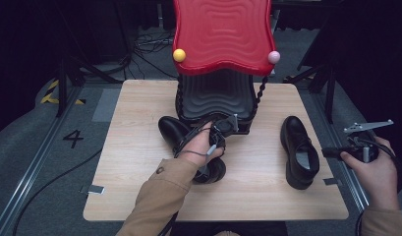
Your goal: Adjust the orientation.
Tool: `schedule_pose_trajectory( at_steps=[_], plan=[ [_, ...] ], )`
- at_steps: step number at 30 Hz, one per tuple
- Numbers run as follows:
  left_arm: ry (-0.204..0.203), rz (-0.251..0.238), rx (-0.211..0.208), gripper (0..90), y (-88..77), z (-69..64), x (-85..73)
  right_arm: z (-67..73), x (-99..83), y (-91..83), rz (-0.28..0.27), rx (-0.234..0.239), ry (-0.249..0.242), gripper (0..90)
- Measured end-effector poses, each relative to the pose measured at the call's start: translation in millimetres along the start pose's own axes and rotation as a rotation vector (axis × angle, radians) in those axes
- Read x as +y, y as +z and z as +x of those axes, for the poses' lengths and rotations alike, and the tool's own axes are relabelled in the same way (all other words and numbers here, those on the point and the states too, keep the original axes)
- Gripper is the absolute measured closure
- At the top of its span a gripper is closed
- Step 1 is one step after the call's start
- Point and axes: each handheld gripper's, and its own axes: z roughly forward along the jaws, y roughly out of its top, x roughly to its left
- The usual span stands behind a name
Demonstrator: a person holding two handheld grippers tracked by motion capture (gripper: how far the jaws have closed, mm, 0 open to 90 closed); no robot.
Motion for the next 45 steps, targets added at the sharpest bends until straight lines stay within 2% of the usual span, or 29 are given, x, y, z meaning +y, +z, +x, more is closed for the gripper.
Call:
schedule_pose_trajectory(
  at_steps=[2, 5, 6, 7, 8, 9, 13, 16, 22, 24, 26, 27, 29, 32, 35, 39, 42, 45],
  plan=[
    [0.007, 0.001, 0.016, 90.0, 2.1, 3.2, 3.3, -1.7, -3.7, -2.9, -0.003, -0.006, 0.009, 83.9],
    [-0.002, -0.026, 0.005, 89.5, 0.0, 4.1, 4.0, -2.3, -6.5, -5.2, -0.004, -0.012, 0.015, 83.6],
    [-0.006, -0.063, -0.017, 87.9, -3.8, 3.4, 4.1, -2.4, -7.4, -5.8, -0.005, -0.016, 0.016, 83.5],
    [-0.010, -0.103, -0.009, 86.6, -13.0, 0.9, 3.7, -2.6, -8.0, -6.1, -0.005, -0.018, 0.018, 83.4],
    [-0.007, -0.120, -0.003, 85.7, -17.6, -0.5, 3.4, -2.9, -8.5, -6.1, -0.004, -0.019, 0.019, 83.2],
    [-0.007, -0.120, -0.003, 84.1, -17.6, -0.5, 3.4, -3.0, -8.8, -6.1, -0.004, -0.022, 0.021, 82.9],
    [0.001, -0.172, 0.006, 79.5, -38.8, -8.0, -2.6, -2.5, -8.5, -6.3, -0.007, -0.021, 0.020, 82.2],
    [0.019, -0.182, -0.010, 77.2, -49.5, -14.0, -10.8, -2.0, -7.6, -6.3, -0.005, -0.017, 0.014, 81.5],
    [0.029, -0.103, -0.035, 72.3, -51.8, -27.5, -27.7, -0.6, -3.8, -3.6, -0.007, -0.016, 0.006, 80.3],
    [0.058, -0.049, -0.047, 71.1, -46.8, -32.3, -31.3, 0.8, -2.1, -1.9, -0.005, -0.014, -0.005, 79.9],
    [0.055, -0.032, -0.020, 68.7, -43.2, -34.7, -33.1, 2.8, -0.2, 0.0, -0.002, -0.011, -0.013, 79.6],
    [0.052, -0.031, 0.000, 67.8, -41.3, -35.2, -33.8, 3.2, 0.5, 0.7, 0.000, -0.008, -0.019, 79.4],
    [0.044, -0.029, 0.012, 67.3, -39.6, -35.0, -34.3, 3.7, 1.2, 1.6, 0.000, -0.009, -0.020, 79.2],
    [0.033, -0.027, 0.000, 65.3, -32.2, -29.5, -33.0, 5.4, 2.6, 4.8, 0.007, -0.005, -0.030, 77.9],
    [0.023, -0.039, -0.030, 66.5, -30.4, -24.8, -31.6, 6.4, 3.2, 6.2, 0.013, -0.005, -0.039, 77.3],
    [0.022, -0.047, -0.022, 63.6, -31.5, -26.3, -31.2, 5.4, 3.0, 6.6, 0.011, -0.001, -0.041, 76.7],
    [0.016, -0.052, -0.001, 62.2, -30.9, -27.7, -29.2, 5.4, 3.1, 7.3, 0.011, -0.005, -0.044, 75.6],
    [-0.001, -0.043, 0.051, 58.8, -25.9, -24.9, -26.2, 6.3, 3.3, 7.0, 0.010, 0.000, -0.045, 74.5]
  ],
)
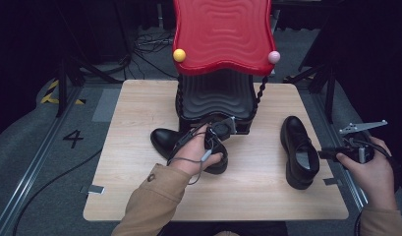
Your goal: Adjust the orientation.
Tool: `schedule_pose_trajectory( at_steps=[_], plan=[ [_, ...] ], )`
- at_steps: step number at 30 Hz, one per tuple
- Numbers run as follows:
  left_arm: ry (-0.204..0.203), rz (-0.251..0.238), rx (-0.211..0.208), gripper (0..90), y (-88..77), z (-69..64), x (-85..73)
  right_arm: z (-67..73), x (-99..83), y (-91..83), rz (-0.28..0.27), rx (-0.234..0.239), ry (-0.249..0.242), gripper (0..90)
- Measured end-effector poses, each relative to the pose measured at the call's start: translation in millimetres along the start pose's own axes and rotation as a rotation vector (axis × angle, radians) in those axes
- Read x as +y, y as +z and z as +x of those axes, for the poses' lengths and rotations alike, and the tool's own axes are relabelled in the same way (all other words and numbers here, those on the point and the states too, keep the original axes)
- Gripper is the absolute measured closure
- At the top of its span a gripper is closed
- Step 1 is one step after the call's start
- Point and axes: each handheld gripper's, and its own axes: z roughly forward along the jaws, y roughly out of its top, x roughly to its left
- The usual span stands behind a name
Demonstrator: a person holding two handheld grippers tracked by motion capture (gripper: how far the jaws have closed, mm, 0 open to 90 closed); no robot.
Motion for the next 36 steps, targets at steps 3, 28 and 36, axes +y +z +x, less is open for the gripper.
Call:
schedule_pose_trajectory(
  at_steps=[3, 28, 36],
  plan=[
    [0.002, 0.021, -0.015, 58.2, 7.2, 1.1, 2.5, -0.3, 0.0, 0.6, 0.003, 0.001, -0.004, 74.5],
    [0.140, 0.147, -0.082, 74.1, 2.2, -27.5, -46.8, 9.4, 7.9, 10.8, 0.034, 0.006, -0.036, 72.6],
    [0.125, 0.194, -0.113, 70.1, 13.1, -33.8, -63.0, 19.1, 14.1, 16.2, 0.046, 0.010, -0.071, 71.9]
  ],
)
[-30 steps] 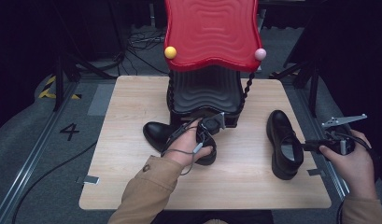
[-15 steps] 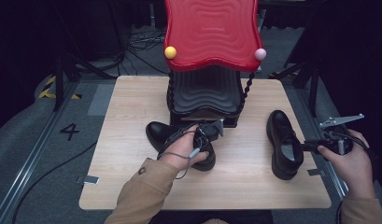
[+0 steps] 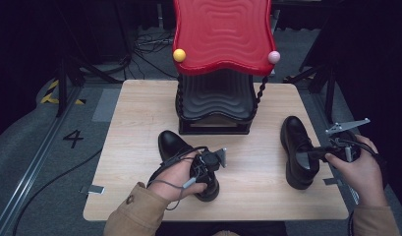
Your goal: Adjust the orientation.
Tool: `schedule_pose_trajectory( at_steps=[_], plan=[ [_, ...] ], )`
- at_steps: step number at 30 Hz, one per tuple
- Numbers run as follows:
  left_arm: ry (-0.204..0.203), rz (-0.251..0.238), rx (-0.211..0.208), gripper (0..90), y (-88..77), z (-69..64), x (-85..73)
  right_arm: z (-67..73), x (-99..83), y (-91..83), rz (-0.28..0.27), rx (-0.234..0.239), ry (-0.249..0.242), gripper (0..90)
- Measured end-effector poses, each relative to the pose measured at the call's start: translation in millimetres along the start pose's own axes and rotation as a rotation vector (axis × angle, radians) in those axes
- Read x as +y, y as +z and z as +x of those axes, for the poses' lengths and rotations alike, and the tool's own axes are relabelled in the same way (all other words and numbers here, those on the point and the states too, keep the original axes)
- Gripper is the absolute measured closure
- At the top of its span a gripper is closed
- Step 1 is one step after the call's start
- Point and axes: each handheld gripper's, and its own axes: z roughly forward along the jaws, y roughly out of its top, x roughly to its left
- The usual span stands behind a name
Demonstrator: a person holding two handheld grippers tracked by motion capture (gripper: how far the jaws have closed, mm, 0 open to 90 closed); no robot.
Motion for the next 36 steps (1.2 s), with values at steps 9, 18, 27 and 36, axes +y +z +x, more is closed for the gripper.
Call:
schedule_pose_trajectory(
  at_steps=[9, 18, 27, 36],
  plan=[
    [-0.040, -0.127, -0.040, 55.4, -17.6, 2.6, -5.9, 2.5, 0.8, 1.8, 0.001, 0.006, -0.005, 70.1],
    [-0.093, -0.260, -0.002, 56.2, -41.3, 13.7, -29.6, 13.6, 5.5, 4.4, -0.027, 0.048, 0.010, 66.7],
    [-0.218, -0.398, 0.093, 60.2, -55.1, 34.9, -69.5, 39.3, 22.3, 23.0, -0.034, 0.149, 0.005, 62.6],
    [-0.302, -0.446, 0.079, 64.1, -61.0, 49.4, -94.1, 69.1, 41.0, 40.1, -0.013, 0.222, -0.038, 60.3]
  ],
)
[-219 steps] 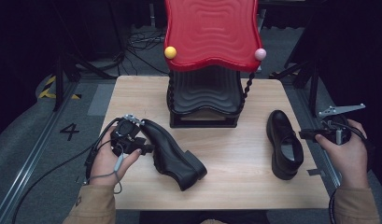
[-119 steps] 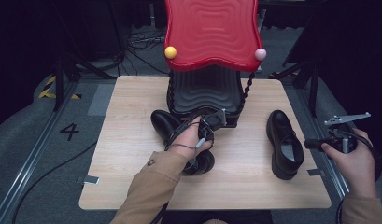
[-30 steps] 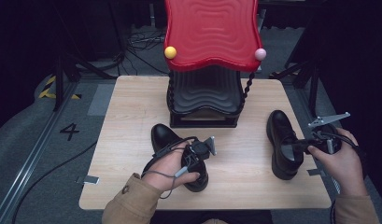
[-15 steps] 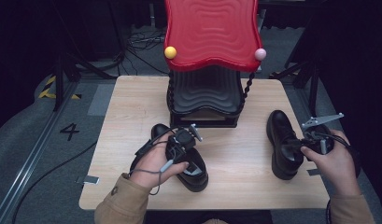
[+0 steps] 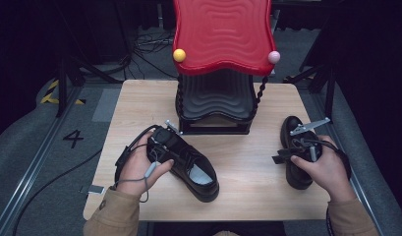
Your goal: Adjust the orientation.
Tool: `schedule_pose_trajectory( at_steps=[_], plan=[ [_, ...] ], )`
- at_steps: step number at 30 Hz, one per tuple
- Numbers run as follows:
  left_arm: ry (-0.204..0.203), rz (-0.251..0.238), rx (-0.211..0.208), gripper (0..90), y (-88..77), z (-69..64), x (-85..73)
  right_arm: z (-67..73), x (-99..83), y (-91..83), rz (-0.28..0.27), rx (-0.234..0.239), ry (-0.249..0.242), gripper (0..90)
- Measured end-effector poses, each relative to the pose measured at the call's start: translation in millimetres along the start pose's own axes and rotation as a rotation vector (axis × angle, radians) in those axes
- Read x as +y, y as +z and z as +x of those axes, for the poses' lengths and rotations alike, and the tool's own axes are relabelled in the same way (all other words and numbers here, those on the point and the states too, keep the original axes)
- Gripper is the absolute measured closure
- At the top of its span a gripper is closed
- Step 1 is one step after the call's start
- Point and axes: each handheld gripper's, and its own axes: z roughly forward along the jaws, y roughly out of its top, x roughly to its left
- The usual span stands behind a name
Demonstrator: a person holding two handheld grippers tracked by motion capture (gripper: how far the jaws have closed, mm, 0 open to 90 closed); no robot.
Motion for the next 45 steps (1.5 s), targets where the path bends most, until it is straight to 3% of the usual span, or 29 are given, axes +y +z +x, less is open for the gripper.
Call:
schedule_pose_trajectory(
  at_steps=[7, 11, 17, 28, 34, 36, 38, 42, 45],
  plan=[
    [-0.025, -0.018, 0.017, 58.7, -6.3, 10.3, -7.9, 27.2, 21.4, 27.3, 0.032, 0.071, -0.055, 58.9],
    [-0.051, -0.034, 0.023, 57.7, -8.2, 18.5, -12.2, 35.2, 28.1, 38.0, 0.050, 0.082, -0.065, 58.7],
    [-0.079, -0.078, 0.039, 56.9, -13.6, 25.6, -19.1, 58.7, 46.3, 60.6, 0.089, 0.113, -0.108, 57.4],
    [-0.098, -0.108, 0.032, 56.1, -17.8, 31.4, -23.6, 103.5, 81.1, 96.8, 0.094, 0.178, -0.170, 52.3],
    [-0.097, -0.110, 0.029, 55.7, -18.2, 31.6, -23.6, 114.6, 91.5, 112.2, 0.102, 0.163, -0.188, 51.6],
    [-0.099, -0.109, 0.024, 55.4, -17.8, 32.7, -23.7, 118.6, 96.4, 126.2, 0.129, 0.109, -0.196, 52.2],
    [-0.103, -0.102, 0.025, 54.7, -16.6, 34.6, -24.0, 119.7, 97.4, 134.9, 0.141, 0.078, -0.204, 55.5],
    [-0.114, -0.095, 0.023, 54.5, -13.4, 37.8, -24.6, 119.4, 98.2, 145.8, 0.149, 0.071, -0.181, 62.6],
    [-0.113, -0.096, 0.021, 54.6, -12.9, 37.9, -24.4, 122.6, 98.4, 148.3, 0.159, 0.074, -0.192, 73.8]
  ],
)
